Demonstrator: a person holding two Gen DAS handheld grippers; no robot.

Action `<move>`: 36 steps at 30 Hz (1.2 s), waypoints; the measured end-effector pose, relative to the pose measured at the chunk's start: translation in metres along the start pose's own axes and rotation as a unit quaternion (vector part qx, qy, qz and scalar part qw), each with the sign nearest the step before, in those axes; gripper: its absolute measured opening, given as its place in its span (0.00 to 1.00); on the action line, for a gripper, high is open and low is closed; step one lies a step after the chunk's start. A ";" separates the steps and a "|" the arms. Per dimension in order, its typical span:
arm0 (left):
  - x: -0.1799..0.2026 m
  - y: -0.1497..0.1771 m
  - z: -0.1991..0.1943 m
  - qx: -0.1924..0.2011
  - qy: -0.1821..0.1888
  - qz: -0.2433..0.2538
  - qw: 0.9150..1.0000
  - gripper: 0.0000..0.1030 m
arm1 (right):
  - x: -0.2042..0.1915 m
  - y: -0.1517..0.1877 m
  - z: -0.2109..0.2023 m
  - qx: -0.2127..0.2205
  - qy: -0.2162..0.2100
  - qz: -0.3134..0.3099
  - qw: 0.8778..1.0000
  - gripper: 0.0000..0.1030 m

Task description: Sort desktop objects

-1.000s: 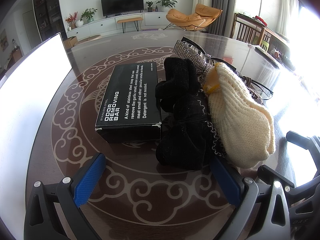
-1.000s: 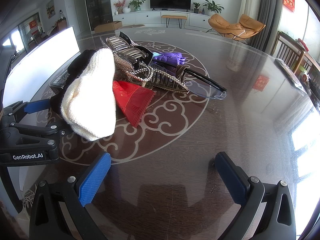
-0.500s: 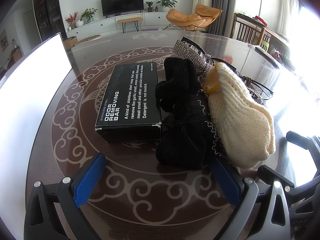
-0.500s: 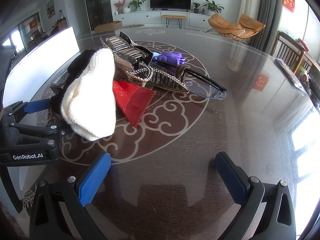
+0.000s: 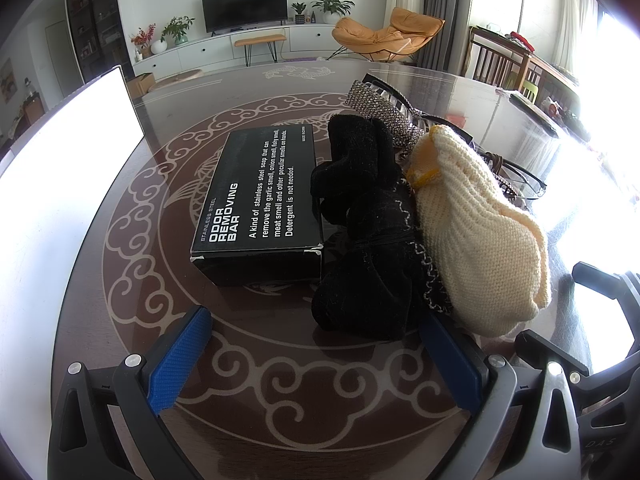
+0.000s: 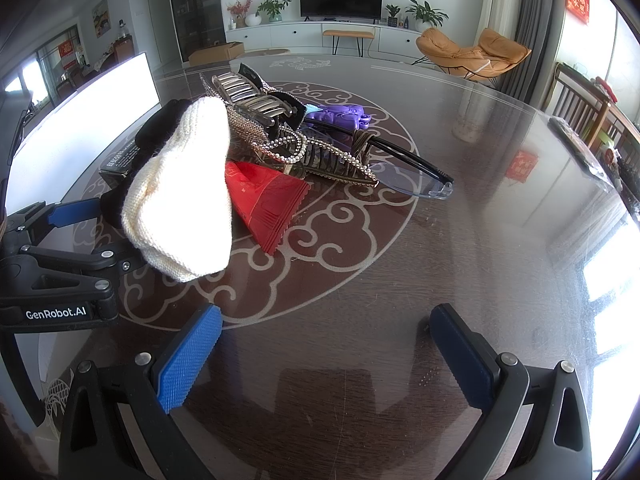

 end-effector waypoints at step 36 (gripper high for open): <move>0.001 0.007 -0.004 -0.024 0.016 0.022 0.999 1.00 | 0.000 0.000 0.000 0.000 0.000 0.000 1.000 1.00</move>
Point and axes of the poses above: each gripper's, at about its wrist camera, not at the fingertips, and z roughly the way its jaws point, x to its right, y to its underside, the point moved 1 cm from there along z, roughly the way its jaws point, and after that the axes turned 3 degrees about z, right-handed, at the moved point
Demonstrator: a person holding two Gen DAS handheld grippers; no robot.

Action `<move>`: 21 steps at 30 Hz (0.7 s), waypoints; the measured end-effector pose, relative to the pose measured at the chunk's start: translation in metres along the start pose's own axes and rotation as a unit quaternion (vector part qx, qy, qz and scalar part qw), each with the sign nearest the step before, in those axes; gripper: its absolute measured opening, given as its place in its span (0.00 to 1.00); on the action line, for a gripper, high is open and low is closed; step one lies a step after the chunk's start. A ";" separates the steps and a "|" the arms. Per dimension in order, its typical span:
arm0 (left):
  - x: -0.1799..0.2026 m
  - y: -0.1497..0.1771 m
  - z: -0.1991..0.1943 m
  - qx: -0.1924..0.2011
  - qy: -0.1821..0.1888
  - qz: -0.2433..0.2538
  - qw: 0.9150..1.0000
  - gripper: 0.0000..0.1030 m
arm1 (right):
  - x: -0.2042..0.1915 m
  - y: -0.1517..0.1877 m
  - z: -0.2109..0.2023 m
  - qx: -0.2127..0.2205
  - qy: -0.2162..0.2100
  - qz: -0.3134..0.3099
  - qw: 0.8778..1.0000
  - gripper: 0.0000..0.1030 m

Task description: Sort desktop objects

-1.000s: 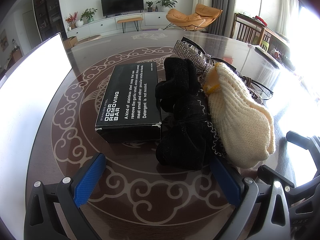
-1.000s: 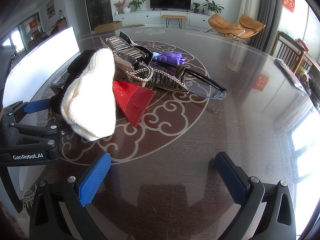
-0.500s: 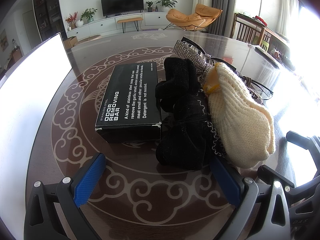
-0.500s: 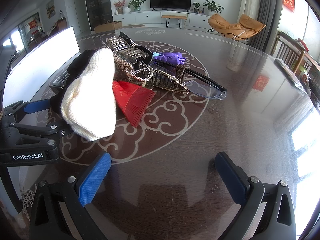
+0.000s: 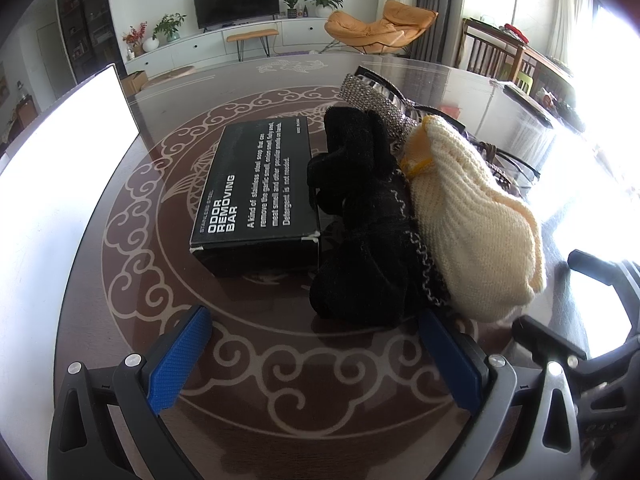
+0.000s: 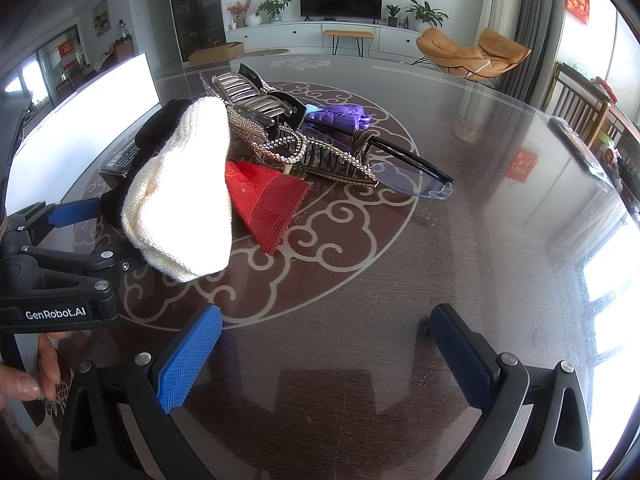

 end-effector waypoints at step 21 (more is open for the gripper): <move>-0.051 -0.072 0.027 -0.026 0.048 -0.045 0.998 0.91 | 0.000 0.000 0.000 0.000 0.000 0.000 1.000 1.00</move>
Point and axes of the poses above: each gripper's, at about its wrist camera, not at the fingertips, and z roughly the way its jaws point, x to its right, y to its underside, the point moved 1 cm from there along z, roughly the way its jaws point, and after that the axes turned 3 degrees about z, right-handed, at the moved point
